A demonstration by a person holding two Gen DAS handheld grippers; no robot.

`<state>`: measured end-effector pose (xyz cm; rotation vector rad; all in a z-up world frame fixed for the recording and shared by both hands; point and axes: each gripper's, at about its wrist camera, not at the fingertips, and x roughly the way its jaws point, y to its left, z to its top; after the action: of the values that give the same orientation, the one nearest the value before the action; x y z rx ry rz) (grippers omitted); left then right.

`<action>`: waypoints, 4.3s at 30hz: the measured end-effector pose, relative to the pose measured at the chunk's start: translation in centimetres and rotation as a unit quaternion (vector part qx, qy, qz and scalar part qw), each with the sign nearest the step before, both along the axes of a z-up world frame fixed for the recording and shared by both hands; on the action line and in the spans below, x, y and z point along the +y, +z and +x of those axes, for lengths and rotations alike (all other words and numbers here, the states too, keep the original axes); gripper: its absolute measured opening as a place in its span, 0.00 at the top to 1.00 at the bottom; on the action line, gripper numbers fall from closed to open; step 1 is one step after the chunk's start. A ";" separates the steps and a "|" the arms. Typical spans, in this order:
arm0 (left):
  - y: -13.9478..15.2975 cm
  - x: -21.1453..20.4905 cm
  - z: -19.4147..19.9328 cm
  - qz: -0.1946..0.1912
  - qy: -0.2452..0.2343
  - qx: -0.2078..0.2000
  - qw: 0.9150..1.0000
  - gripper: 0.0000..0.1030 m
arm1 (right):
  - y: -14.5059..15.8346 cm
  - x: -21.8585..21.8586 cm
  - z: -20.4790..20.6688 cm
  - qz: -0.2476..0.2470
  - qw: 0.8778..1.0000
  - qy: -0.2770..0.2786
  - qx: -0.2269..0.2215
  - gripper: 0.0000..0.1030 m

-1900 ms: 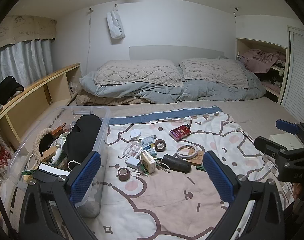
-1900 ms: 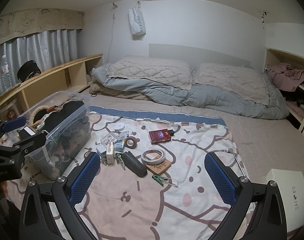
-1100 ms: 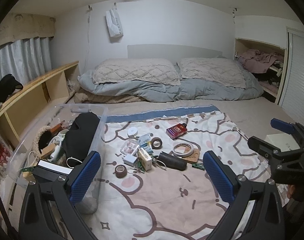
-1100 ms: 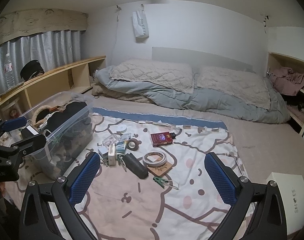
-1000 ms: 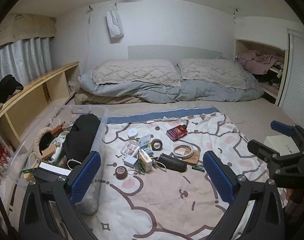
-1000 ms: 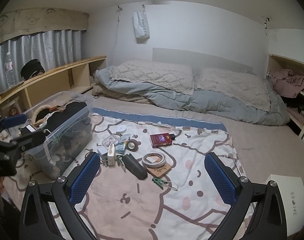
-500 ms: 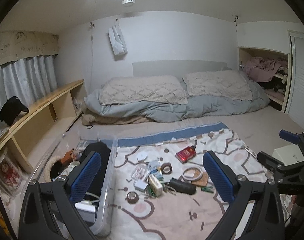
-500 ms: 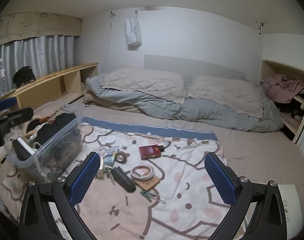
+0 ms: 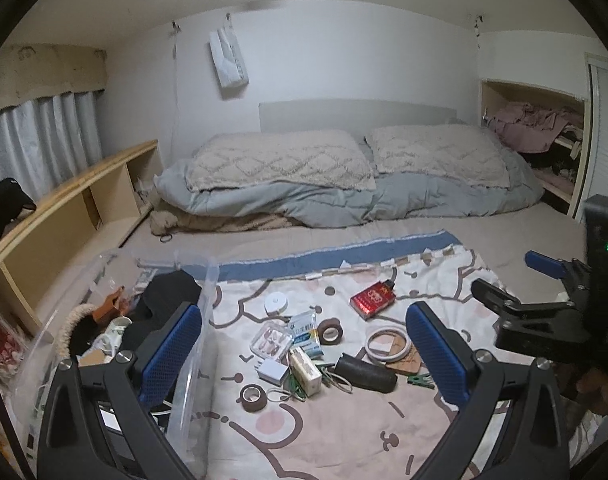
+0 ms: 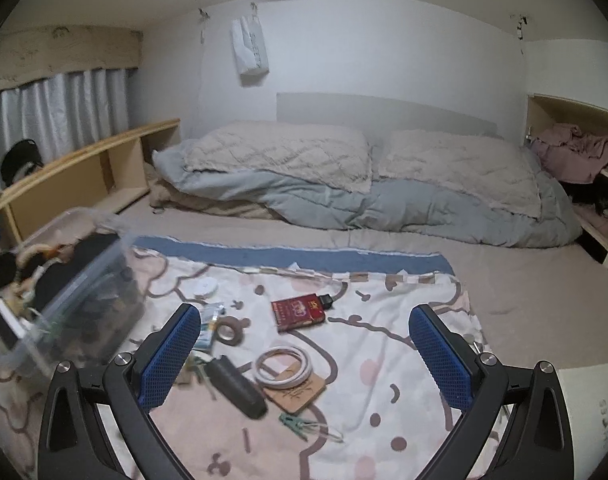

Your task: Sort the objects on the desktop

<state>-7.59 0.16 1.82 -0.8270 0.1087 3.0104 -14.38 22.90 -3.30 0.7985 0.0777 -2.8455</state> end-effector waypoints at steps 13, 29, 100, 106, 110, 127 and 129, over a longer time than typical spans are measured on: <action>-4.9 0.8 -2.4 -0.029 -0.036 -0.050 0.998 0.00 | -12.7 -1.0 -10.9 0.074 0.980 -0.043 -0.182 0.00; -7.3 0.9 -3.8 -0.058 -0.056 -0.073 0.994 0.00 | -19.6 -1.1 -15.1 0.128 0.951 -0.059 -0.276 0.00; -9.9 0.6 1.1 -0.058 -0.120 -0.093 0.987 0.00 | -19.9 -9.0 2.4 0.038 0.860 0.328 -0.389 0.82; -10.6 0.3 1.8 -0.063 -0.126 -0.099 0.985 0.00 | -15.9 -9.6 5.7 0.025 0.866 0.353 -0.352 0.82; -11.3 0.5 2.3 -0.065 -0.138 -0.107 0.982 0.00 | -14.5 -8.4 5.4 0.007 0.880 0.335 -0.337 0.65; -18.0 0.6 4.8 -0.075 -0.191 -0.149 0.967 0.00 | -18.8 -6.2 4.1 0.053 0.912 0.217 -0.344 0.34; -18.8 0.7 4.8 -0.079 -0.190 -0.159 0.966 0.00 | -19.2 -6.5 3.6 0.067 0.914 0.207 -0.343 0.34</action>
<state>-2.80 0.90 -16.98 -1.1397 0.4497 2.5028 -10.81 16.36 -22.52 1.5478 0.3012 -2.0512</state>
